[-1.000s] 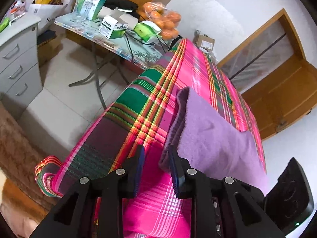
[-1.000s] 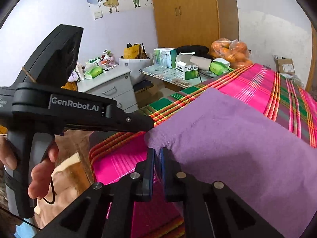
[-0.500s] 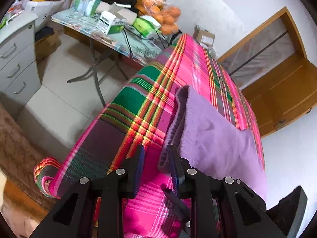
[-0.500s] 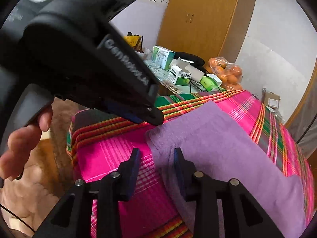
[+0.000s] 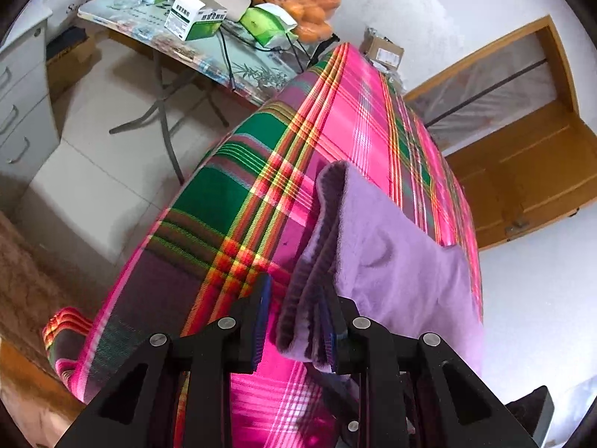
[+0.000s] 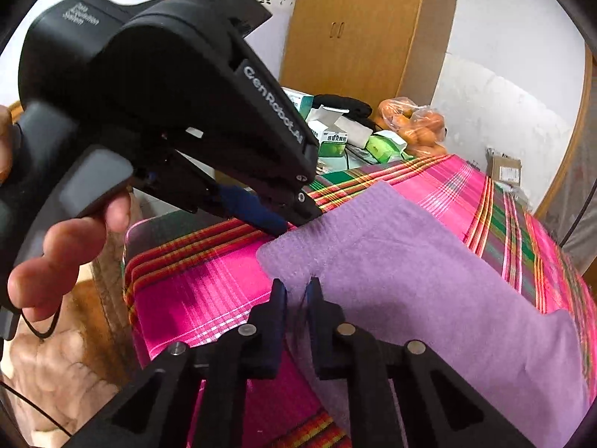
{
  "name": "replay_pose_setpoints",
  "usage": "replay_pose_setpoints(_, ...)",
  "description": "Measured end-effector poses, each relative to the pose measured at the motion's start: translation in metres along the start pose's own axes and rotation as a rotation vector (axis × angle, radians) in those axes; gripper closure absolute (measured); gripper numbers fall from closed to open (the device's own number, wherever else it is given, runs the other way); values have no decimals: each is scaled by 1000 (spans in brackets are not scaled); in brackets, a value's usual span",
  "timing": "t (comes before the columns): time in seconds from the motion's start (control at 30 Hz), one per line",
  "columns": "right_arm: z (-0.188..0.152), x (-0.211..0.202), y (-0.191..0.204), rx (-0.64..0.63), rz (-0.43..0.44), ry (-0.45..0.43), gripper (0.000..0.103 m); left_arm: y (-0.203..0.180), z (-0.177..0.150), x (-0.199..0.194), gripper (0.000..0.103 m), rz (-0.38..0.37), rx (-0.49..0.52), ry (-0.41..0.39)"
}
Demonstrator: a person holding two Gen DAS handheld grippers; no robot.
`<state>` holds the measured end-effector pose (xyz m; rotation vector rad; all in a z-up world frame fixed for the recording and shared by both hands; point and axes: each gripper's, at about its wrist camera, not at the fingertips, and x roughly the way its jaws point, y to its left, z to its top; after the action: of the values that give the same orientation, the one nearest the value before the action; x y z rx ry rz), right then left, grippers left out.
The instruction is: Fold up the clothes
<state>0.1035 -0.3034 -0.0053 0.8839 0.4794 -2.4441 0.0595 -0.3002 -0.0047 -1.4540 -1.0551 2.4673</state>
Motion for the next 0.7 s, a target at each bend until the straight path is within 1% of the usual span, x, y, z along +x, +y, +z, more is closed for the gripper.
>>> replay_pose_setpoints(0.07, -1, -2, -4, 22, 19, -9, 94, -2, 1, 0, 77, -26, 6, 6)
replay_pose_setpoints(0.2, -5, -8, -9, 53, 44, -27, 96, 4, 4, 0, 77, -89, -51, 16)
replay_pose_setpoints(0.27, -5, -9, -11, 63, 53, -29, 96, 7, 3, -2, 77, -123, -77, 8)
replay_pose_setpoints(0.3, -5, -9, -12, 66, 57, -31, 96, 9, 3, -2, 72, -143, -93, 3)
replay_pose_setpoints(0.33, -5, -9, -13, 70, 61, -32, 96, 11, 3, -2, 63, -163, -109, -2)
replay_pose_setpoints(0.37, -5, -10, -13, 71, 64, -35, 96, 13, 3, -3, 48, -184, -125, -6)
replay_pose_setpoints(0.4, -6, -11, -13, 74, 67, -37, 97, 14, 2, -1, 44, -210, -140, 1)
replay_pose_setpoints(0.47, -7, -13, -13, 77, 74, -43, 97, 15, 3, 4, 44, -257, -165, 33)
replay_pose_setpoints(0.57, -7, -16, -15, 82, 80, -53, 97, 9, 6, 9, 44, -228, -157, 43)
replay_pose_setpoints(0.7, -8, -24, -18, 91, 86, -71, 98, 3, 12, 21, 44, -226, -165, 72)
